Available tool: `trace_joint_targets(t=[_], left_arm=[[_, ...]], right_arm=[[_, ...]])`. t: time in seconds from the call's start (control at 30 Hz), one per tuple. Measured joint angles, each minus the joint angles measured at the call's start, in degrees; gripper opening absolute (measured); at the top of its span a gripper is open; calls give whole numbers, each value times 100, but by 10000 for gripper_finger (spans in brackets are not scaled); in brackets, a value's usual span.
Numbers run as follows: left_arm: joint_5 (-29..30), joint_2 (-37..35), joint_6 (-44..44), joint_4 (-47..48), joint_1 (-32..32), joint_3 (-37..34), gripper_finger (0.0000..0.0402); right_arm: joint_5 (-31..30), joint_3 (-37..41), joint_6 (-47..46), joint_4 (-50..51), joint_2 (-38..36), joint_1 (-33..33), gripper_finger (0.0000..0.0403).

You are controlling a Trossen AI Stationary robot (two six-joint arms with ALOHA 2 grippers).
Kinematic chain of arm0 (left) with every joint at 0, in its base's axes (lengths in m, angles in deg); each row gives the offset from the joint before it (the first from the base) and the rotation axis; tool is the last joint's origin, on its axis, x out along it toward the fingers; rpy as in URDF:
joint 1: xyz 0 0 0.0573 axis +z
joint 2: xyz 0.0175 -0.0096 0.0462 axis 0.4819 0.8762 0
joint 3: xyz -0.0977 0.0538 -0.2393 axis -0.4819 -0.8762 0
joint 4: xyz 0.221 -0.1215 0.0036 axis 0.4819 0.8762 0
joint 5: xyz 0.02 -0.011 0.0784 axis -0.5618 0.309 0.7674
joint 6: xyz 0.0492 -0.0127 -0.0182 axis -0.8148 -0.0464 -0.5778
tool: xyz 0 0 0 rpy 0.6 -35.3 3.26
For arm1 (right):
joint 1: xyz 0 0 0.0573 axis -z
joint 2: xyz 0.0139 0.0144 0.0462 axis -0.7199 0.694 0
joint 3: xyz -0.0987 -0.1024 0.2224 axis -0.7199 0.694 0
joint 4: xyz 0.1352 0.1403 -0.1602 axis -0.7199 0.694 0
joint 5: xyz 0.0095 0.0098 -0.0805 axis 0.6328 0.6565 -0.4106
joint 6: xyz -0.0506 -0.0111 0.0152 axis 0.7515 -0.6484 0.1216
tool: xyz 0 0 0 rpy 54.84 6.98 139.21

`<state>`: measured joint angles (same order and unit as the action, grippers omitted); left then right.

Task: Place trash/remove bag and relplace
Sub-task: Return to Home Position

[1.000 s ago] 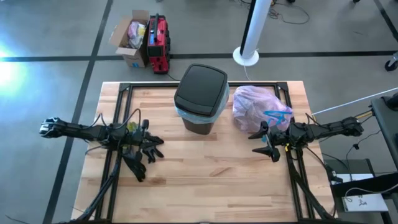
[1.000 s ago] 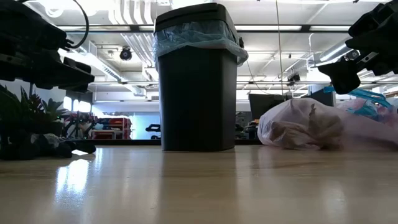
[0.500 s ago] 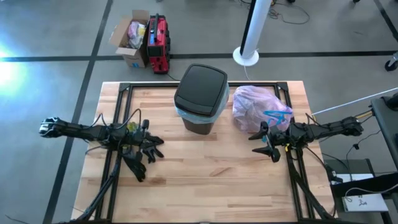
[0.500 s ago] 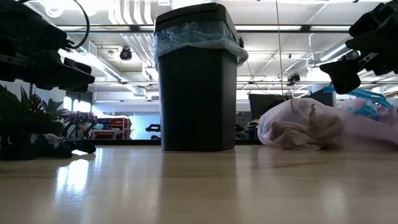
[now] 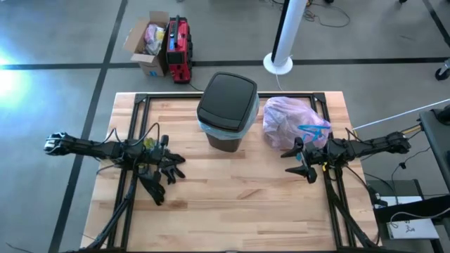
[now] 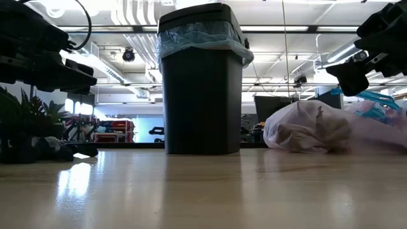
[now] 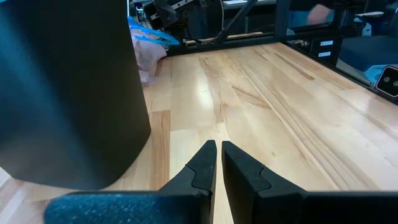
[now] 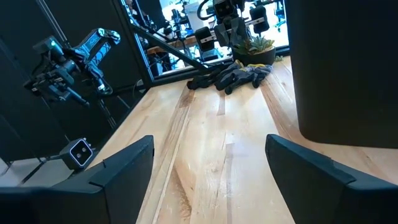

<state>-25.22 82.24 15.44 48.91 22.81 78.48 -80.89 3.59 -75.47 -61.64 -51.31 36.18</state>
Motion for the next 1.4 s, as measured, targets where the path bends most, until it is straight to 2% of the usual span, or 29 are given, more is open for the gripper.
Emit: trace_joint_targets(t=[0.33, 1.17, 1.4], left_arm=[[-1, -2, -1, 0, -1, 0, 11], [-2, -2, -2, 2, -1, 0, 11], [-1, -2, -1, 2, -1, 0, 11]], right_arm=[[0, 2, 0, -2, 0, 0, 309], [-2, 2, 0, -2, 0, 0, 271], [-2, 2, 0, -2, 0, 0, 277]])
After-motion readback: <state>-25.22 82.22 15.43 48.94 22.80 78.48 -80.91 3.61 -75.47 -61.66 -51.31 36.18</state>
